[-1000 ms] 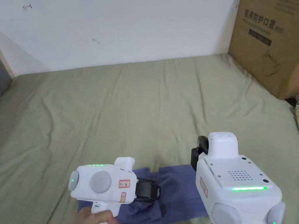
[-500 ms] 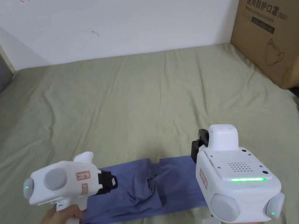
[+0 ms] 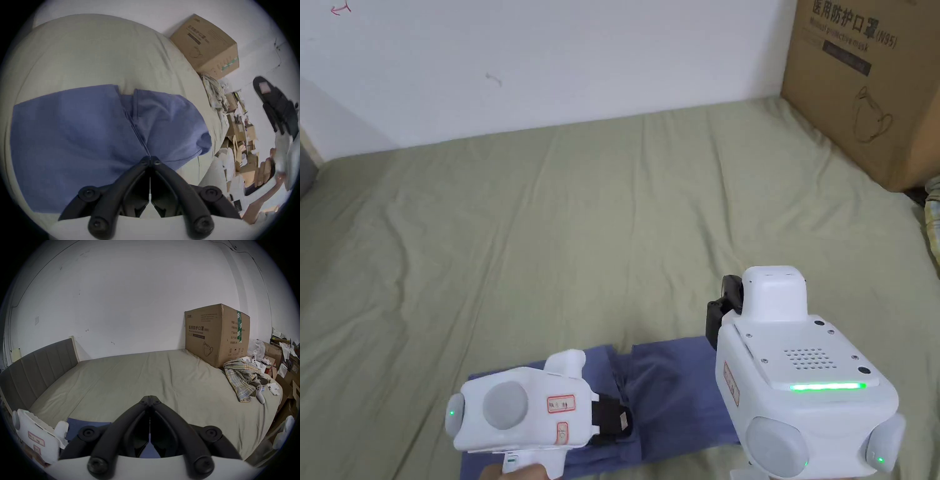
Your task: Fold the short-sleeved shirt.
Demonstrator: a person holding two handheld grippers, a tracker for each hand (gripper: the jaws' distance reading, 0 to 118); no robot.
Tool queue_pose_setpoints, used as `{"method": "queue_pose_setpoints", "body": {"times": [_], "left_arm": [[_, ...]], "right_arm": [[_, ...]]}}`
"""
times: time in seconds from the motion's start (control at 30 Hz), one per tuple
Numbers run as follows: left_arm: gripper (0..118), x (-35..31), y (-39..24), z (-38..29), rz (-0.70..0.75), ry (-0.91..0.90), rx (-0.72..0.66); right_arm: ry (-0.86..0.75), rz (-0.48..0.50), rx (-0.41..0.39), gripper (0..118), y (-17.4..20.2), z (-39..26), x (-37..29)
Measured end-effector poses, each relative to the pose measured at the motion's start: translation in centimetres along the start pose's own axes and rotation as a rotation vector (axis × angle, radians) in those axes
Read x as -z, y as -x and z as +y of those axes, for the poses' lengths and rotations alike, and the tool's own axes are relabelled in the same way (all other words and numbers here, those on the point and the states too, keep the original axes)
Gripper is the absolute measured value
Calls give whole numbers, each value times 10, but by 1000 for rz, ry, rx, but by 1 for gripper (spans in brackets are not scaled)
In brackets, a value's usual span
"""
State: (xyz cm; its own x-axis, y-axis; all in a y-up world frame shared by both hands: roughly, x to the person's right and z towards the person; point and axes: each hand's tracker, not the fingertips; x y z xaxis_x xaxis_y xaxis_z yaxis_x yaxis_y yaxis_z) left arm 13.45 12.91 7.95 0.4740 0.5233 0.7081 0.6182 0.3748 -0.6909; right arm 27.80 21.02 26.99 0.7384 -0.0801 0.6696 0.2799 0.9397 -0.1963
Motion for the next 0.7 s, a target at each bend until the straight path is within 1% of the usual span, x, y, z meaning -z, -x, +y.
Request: {"method": "queue_pose_setpoints", "body": {"times": [0.07, 0.1, 0.17, 0.27, 0.43, 0.5, 0.57, 0.6, 0.63, 0.67, 0.7], "left_arm": [[0, 0, 5, -5, 9, 10, -6], [0, -4, 11, -4, -15, 9, -35], [0, -19, 21, -3, -56, -29, -98], [0, -60, 39, 1, -84, -133, -139], [0, -123, 102, -6, -128, -303, -313], [1, -136, 132, -18, -114, -331, -384], [3, -141, 153, -31, -108, -326, -404], [14, -142, 164, -40, -112, -326, -428], [30, -141, 173, -48, -117, -317, -464], [52, -138, 168, -55, -128, -314, -496], [86, -133, 172, -60, -153, -310, -522]], "right_arm": [[-6, 0, -11, 2, 1, 1, -2], [-9, 1, -16, 2, 2, 2, -4], [-14, 0, -22, 2, 2, 4, -6], [-26, -1, -24, 1, 3, 7, -9], [-46, 1, -38, 2, 10, 9, -12], [-49, 5, -44, 2, 14, 9, -11], [-46, 12, -47, 2, 18, 8, -10], [-45, 14, -49, 2, 20, 8, -10], [-43, 17, -52, 2, 22, 7, -10], [-42, 17, -55, 2, 24, 7, -9], [-40, 19, -58, 1, 25, 7, -8]]}}
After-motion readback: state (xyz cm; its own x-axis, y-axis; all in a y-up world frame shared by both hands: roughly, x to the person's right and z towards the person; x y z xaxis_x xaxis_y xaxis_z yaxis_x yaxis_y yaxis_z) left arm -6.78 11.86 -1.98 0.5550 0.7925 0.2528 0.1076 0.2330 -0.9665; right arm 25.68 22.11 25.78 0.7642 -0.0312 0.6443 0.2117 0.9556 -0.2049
